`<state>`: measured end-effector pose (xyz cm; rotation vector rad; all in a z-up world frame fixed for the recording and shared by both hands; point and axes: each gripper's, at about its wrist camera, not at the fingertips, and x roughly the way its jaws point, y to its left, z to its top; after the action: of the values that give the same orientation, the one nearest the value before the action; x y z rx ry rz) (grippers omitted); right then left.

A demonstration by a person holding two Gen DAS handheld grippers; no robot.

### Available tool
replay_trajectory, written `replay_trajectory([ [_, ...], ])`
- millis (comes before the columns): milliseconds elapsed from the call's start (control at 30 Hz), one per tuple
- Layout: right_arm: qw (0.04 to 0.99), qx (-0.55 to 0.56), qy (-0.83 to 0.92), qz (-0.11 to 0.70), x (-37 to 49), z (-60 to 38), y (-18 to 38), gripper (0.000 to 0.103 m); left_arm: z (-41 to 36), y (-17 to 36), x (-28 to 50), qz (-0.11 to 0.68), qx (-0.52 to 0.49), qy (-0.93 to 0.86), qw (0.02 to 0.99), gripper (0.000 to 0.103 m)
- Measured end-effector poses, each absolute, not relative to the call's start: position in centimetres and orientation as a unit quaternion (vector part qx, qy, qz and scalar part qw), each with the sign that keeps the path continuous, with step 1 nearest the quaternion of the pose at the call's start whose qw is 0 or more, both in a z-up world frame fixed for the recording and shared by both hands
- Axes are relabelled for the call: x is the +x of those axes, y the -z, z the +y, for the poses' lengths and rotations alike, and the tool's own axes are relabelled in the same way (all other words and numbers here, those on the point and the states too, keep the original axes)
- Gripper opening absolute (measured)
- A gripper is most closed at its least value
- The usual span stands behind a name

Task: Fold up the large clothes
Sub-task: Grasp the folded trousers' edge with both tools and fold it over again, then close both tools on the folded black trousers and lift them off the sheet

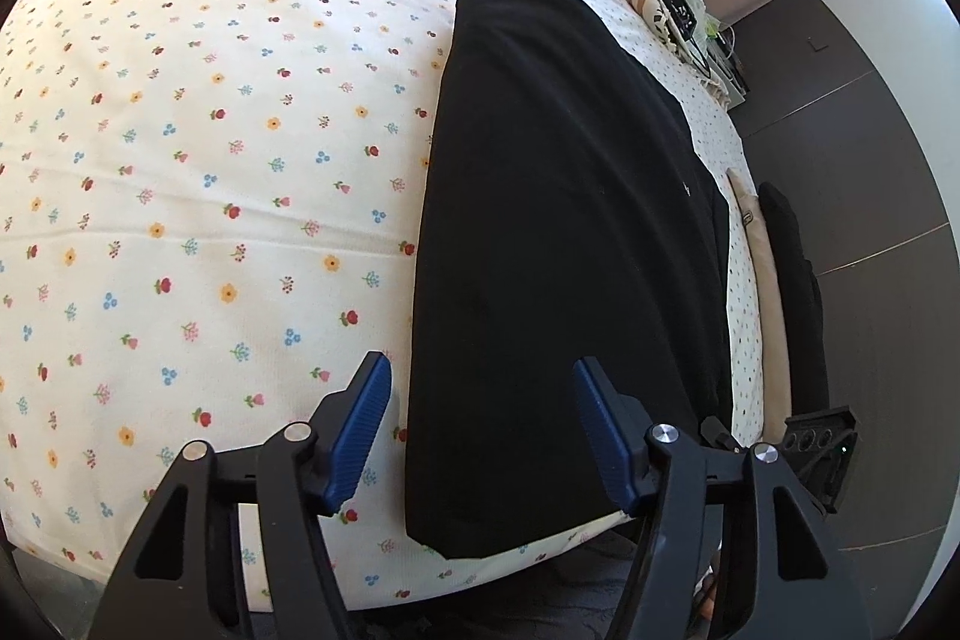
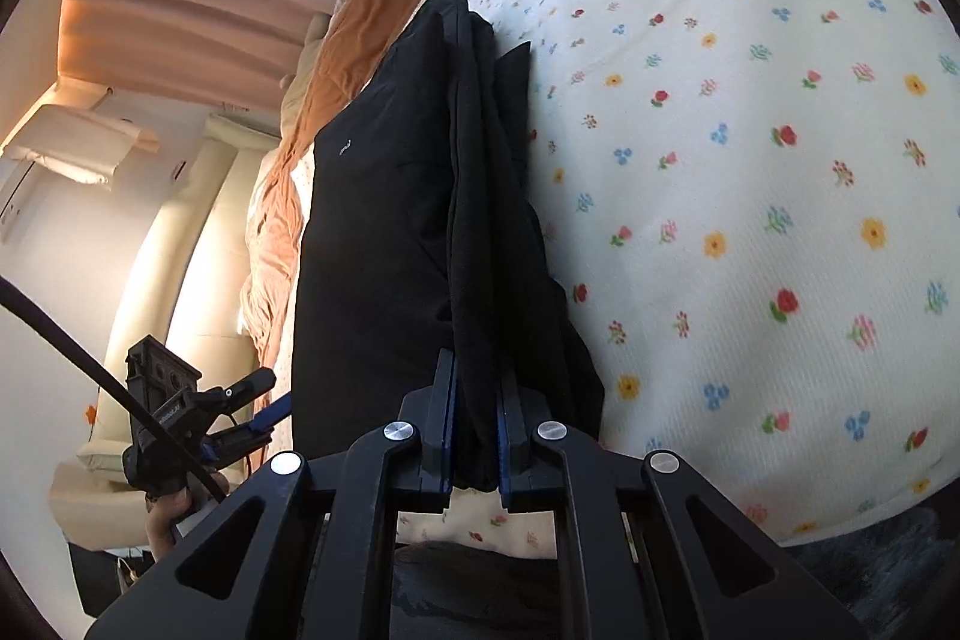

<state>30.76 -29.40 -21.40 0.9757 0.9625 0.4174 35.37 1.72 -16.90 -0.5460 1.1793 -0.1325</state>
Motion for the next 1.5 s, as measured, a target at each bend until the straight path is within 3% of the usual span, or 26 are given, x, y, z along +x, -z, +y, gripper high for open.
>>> replay_trajectory([
  [267, 0.754, 0.434, -0.209, 0.447, 29.5, -30.6, 18.9, 0.014, 1.8, 17.0, 37.7, 0.545, -0.248, 0.06, 0.799, 0.063],
  [300, 0.757, 0.426, -0.211, 0.448, 29.6, -30.8, 18.3, 0.021, 1.8, 17.1, 38.0, 0.545, -0.249, 0.059, 0.798, 0.063],
  [367, 0.771, 0.407, -0.211, 0.441, 30.0, -31.4, 16.9, 0.048, 1.9, 17.2, 39.0, 0.543, -0.252, 0.059, 0.799, 0.063],
  [400, 0.777, 0.402, -0.21, 0.437, 30.2, -31.6, 16.5, 0.066, 2.0, 17.2, 39.3, 0.543, -0.252, 0.058, 0.799, 0.063],
  [433, 0.783, 0.398, -0.205, 0.432, 30.6, -31.9, 15.8, 0.07, 2.0, 17.2, 39.8, 0.543, -0.253, 0.056, 0.799, 0.063],
  [967, 0.794, 0.354, -0.186, 0.459, 43.4, -30.2, 14.3, 0.069, 3.5, 18.6, 47.7, 0.549, -0.258, 0.052, 0.793, 0.063],
  [1167, 0.795, 0.335, -0.192, 0.468, 46.8, -28.8, 14.7, 0.059, 3.5, 19.1, 50.2, 0.55, -0.258, 0.055, 0.792, 0.063],
  [1233, 0.794, 0.325, -0.188, 0.478, 48.0, -27.8, 15.1, 0.047, 3.3, 19.1, 50.9, 0.553, -0.253, 0.051, 0.792, 0.063],
  [1333, 0.798, 0.311, -0.184, 0.482, 48.8, -27.2, 15.4, 0.007, 2.8, 19.1, 52.1, 0.561, -0.238, 0.038, 0.792, 0.063],
  [1500, 0.8, 0.328, -0.18, 0.469, 48.1, -28.2, 16.3, 0.002, 2.4, 19.2, 54.5, 0.561, -0.231, 0.034, 0.794, 0.063],
])
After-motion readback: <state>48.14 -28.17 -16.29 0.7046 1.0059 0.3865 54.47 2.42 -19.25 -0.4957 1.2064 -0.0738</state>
